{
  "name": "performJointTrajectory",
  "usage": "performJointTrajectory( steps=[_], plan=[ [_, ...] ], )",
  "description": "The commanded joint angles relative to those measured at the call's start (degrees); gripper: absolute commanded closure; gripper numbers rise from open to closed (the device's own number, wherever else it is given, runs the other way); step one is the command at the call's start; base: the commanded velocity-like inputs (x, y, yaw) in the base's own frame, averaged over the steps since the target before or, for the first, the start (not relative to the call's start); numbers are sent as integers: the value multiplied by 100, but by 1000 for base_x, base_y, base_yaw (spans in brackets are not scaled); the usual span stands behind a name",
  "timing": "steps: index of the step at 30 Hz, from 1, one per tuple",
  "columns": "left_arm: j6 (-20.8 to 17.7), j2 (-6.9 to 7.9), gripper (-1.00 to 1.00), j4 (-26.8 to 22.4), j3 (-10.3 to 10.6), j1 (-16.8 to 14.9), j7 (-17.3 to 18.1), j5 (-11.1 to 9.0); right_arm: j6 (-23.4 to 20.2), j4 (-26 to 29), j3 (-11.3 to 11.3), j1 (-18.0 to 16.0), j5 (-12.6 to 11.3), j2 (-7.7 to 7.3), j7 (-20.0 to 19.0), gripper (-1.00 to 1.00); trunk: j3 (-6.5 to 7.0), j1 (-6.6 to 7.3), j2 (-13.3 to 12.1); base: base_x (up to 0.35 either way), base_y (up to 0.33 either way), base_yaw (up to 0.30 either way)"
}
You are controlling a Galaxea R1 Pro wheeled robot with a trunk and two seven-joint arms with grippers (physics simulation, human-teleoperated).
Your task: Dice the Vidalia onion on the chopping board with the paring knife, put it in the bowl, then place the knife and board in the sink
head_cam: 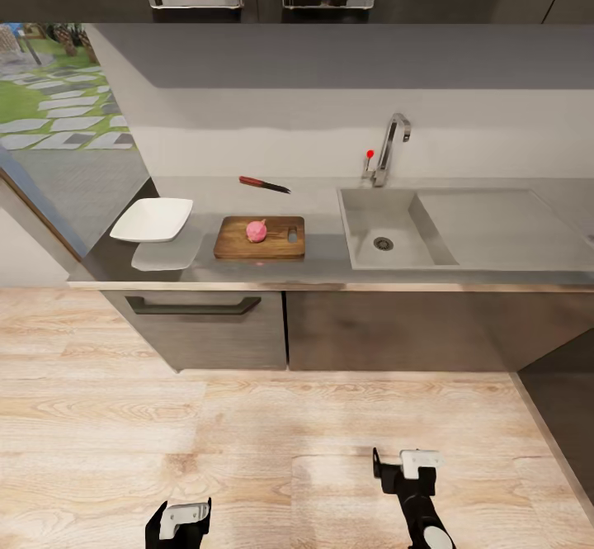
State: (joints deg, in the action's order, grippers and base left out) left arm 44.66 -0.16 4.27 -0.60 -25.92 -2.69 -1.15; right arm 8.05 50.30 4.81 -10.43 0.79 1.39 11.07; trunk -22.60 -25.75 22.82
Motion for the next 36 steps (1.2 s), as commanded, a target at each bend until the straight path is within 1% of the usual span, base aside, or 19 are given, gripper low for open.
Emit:
performJointTrajectory(
  steps=[1, 5, 7, 11, 14, 16, 18, 21, 24, 25, 26, 27, 28, 30, 31, 32, 33, 34, 36],
  plan=[
    [34, -1, -100, 22, -2, -10, -9, -8, -11, 34, 11, -3, 8, -4, 65, -100, -8, -3, 9, 0, 0, 0],
    [34, -1, -100, 22, -2, -10, -11, -8, -250, 356, 6, -3, 2, 0, 195, -100, -8, -3, 9, 0, 0, 0],
    [34, -1, -100, 21, -2, -10, -12, -8, -561, 670, 8, -3, -3, 18, 279, -100, -8, -3, 9, 0, 0, 0],
    [34, -1, -100, 22, -2, -10, -12, -8, -1580, 1722, 10, -3, 0, 161, 474, -100, -8, -3, 9, 0, 0, 0],
    [34, -1, -100, 22, -2, -10, -11, -8, -2091, 2292, 10, -22, 8, 237, 573, -100, -8, -3, 9, 0, 0, 0],
    [34, -1, -100, 22, -3, -10, -12, -8, -2399, 2613, 11, -117, 60, 294, 653, -100, -8, -3, 9, 0, 0, 0],
    [34, -1, -100, 21, -2, -10, -12, -10, -2782, 2861, 12, -363, 222, 397, 761, -100, -8, -3, 9, 0, 0, 0],
    [34, -1, -100, 21, -2, -10, -12, -9, -3173, 2966, 17, -675, 440, 529, 821, -100, -8, -3, 9, 0, 0, 0],
    [34, -1, -100, 21, -2, -10, -12, -8, -3707, 3017, 17, -1184, 826, 774, 851, -100, -8, -3, 9, 0, 0, 0],
    [34, -1, -100, 21, -2, -10, -11, -8, -4024, 3023, 18, -1566, 1099, 861, 858, -100, -8, -3, 9, 0, 0, 0],
    [34, -1, -100, 21, -2, -10, -10, -8, -4102, 3022, 19, -1667, 1161, 861, 859, -100, -8, -3, 9, 0, 0, 0],
    [34, -1, -100, 21, -2, -10, -11, -8, -4268, 3022, 19, -1872, 1262, 861, 858, -100, -8, -3, 9, 0, 0, 0],
    [34, -1, -100, 21, -2, -10, -11, -8, -4528, 3022, 19, -2175, 1356, 861, 856, -100, -8, -3, 9, 0, 0, 0],
    [34, -1, -100, 21, -2, -10, -12, -8, -4870, 3017, 34, -2579, 1412, 861, 853, -100, -8, -3, 9, 0, 0, 0],
    [34, -1, -100, 21, -2, -10, -12, -8, -5108, 2996, 51, -2899, 1427, 861, 844, -100, -8, -3, 9, 0, 0, 0],
    [34, -1, -100, 21, -2, -10, -12, -8, -5261, 2975, 59, -3124, 1431, 861, 836, -100, -8, -3, 9, 0, 0, 0],
    [34, -1, -100, 21, -2, -10, -12, -8, -5481, 2891, 65, -3477, 1432, 861, 824, -100, -8, -3, 9, 0, 0, 0],
    [34, -1, -100, 21, -2, -10, -12, -8, -5609, 2776, 68, -3724, 1431, 861, 819, -100, -8, -3, 9, 5, 6, 0],
    [34, -1, -100, 21, -2, -10, -12, -8, -5764, 2412, 70, -4255, 1427, 861, 813, -100, -8, -3, 9, 49, 50, 0]
  ],
)
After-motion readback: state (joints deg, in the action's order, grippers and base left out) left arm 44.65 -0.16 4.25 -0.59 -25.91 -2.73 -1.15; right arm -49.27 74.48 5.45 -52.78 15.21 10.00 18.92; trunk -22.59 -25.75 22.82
